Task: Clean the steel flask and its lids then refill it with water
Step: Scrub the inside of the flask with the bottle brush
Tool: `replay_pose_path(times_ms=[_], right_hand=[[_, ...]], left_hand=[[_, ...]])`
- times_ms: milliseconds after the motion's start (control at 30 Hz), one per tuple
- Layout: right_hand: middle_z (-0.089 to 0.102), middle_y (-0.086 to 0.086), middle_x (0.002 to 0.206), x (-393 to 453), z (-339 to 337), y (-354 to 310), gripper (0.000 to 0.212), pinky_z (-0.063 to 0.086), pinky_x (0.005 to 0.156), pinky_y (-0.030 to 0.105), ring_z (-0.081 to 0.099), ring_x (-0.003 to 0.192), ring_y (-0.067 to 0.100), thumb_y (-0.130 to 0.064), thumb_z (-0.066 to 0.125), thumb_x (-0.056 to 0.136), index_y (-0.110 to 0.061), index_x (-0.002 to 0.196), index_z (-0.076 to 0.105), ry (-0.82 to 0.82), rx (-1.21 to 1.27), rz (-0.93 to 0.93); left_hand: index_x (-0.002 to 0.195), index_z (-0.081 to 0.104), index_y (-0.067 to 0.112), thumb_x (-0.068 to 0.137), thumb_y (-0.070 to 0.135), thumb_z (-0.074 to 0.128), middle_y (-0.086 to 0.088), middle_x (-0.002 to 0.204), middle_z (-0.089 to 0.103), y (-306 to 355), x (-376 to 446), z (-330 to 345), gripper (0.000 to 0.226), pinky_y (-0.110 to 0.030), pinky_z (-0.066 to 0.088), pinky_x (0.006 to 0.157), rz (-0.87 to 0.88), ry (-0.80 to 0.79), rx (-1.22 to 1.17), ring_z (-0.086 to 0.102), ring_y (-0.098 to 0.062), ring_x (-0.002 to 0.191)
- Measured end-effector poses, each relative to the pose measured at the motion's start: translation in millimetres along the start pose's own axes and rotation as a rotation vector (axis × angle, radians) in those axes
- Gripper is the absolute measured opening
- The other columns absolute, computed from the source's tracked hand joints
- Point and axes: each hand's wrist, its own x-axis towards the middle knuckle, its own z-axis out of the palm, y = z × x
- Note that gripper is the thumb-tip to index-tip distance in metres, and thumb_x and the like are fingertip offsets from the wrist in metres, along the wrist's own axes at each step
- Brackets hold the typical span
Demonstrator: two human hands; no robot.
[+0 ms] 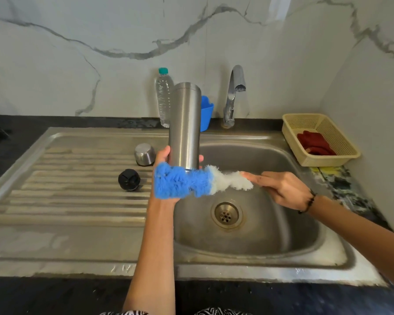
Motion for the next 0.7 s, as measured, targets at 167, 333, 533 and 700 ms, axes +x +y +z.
replay_pose_path(times_ms=[167,333,533,700], right_hand=[[0.053,-0.005,0.068,-16.6,-8.7,11.8,0.066,0.048,0.046,0.027,0.049,0.052,0.013,-0.010,0.035,0.085,-0.039,0.144,0.025,-0.014,-0.022,0.023],[0.063,-0.001,0.076,-3.1,0.5,2.9,0.059,0.054,0.052,0.030,0.060,0.060,0.019,-0.012,0.035,0.086,-0.036,0.140,0.031,-0.007,0.019,0.000],[0.059,-0.003,0.070,-6.8,-4.2,11.2,0.065,0.050,0.046,0.027,0.053,0.054,0.013,-0.012,0.037,0.086,-0.041,0.143,0.025,-0.004,-0.023,-0.014],[0.057,0.000,0.069,4.5,-0.5,5.8,0.058,0.051,0.047,0.033,0.054,0.053,0.020,-0.013,0.035,0.088,-0.036,0.141,0.031,-0.002,0.002,-0.010]], left_hand=[[0.123,0.052,0.004,0.081,0.060,0.048,-0.010,0.091,0.064,4.1,1.3,-14.1,0.070,-0.029,0.057,0.064,0.042,-0.006,-0.011,0.065,-0.019,0.074],[0.084,0.074,0.003,0.068,0.070,0.048,-0.014,0.079,0.067,6.8,1.1,-21.4,0.074,-0.034,0.058,0.057,-0.088,0.061,0.069,0.068,-0.023,0.065],[0.137,0.047,0.006,0.077,0.051,0.067,-0.018,0.108,0.060,10.2,2.6,-27.4,0.077,-0.040,0.054,0.079,0.118,0.033,-0.057,0.064,-0.028,0.089],[0.138,0.040,0.004,0.092,0.055,0.040,-0.013,0.096,0.064,5.0,5.5,-22.3,0.068,-0.032,0.057,0.068,0.111,-0.068,-0.103,0.066,-0.023,0.081]])
